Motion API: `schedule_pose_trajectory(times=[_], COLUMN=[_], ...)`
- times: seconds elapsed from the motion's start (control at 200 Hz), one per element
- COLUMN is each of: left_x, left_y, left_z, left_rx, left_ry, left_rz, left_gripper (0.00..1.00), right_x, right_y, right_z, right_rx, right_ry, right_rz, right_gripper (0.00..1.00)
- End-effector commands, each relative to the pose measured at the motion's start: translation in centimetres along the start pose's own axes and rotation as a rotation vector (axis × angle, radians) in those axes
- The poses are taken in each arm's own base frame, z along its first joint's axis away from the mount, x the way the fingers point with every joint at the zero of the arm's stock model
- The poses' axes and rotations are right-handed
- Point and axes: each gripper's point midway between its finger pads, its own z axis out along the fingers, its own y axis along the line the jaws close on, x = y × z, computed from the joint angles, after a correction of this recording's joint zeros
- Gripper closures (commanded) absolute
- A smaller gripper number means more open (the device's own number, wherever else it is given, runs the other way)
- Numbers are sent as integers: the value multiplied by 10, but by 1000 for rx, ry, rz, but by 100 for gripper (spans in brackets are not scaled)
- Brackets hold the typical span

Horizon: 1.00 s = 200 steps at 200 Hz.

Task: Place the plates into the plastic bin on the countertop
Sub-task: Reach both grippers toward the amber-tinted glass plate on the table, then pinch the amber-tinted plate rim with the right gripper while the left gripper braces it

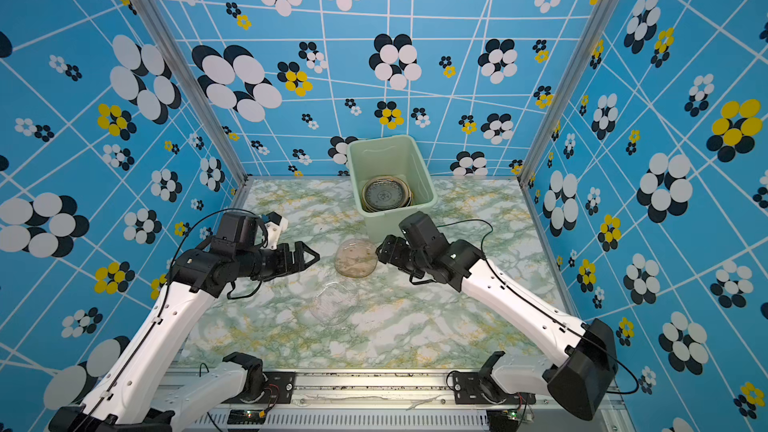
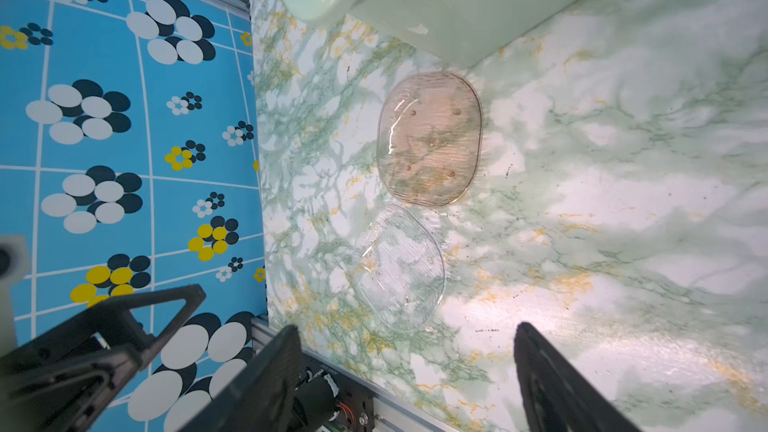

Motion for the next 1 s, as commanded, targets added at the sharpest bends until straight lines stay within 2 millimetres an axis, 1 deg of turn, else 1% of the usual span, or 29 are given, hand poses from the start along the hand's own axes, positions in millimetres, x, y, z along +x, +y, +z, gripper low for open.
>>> schedule_pose_trajectory(times=[0.0, 0.075, 0.14, 0.175, 0.245, 0.31, 0.4, 0.485, 0.645, 0.8, 0.88, 0.995], left_x=[-21, -26, -28, -27, -29, -30, -32, -38, -45, -49, -51, -55], left_y=[3, 12, 21, 25, 34, 40, 49, 55, 64, 67, 70, 67], left_z=[24, 45, 63, 73, 91, 108, 130, 145, 171, 196, 208, 218], left_rx=[47, 48, 58, 63, 76, 94, 113, 130, 152, 215, 239, 271], left_ry=[-57, -65, -61, -52, -34, -18, -2, -5, -5, 4, 14, 18], left_rz=[-1, -13, -22, -30, -52, -70, -105, -129, -160, -202, -230, -243], left_gripper=[1, 1, 1, 1, 1, 1, 1, 1, 1, 1, 1, 1], right_x=[-4, 7, 13, 17, 21, 27, 32, 35, 31, 20, 19, 20], right_y=[8, -8, -17, -26, -31, -38, -37, -34, -36, -41, -42, -38], right_z=[2, 20, 36, 45, 61, 78, 98, 116, 145, 164, 174, 183], right_rx=[-122, -150, -191, -190, -219, -206, -208, -227, -250, -287, -286, -288], right_ry=[-74, -68, -78, -76, -65, -30, 15, 57, 69, 60, 73, 98], right_rz=[47, 115, 162, 192, 225, 229, 226, 236, 274, 328, 337, 336], right_gripper=[17, 17, 17, 17, 17, 17, 18, 18, 20, 22, 23, 24])
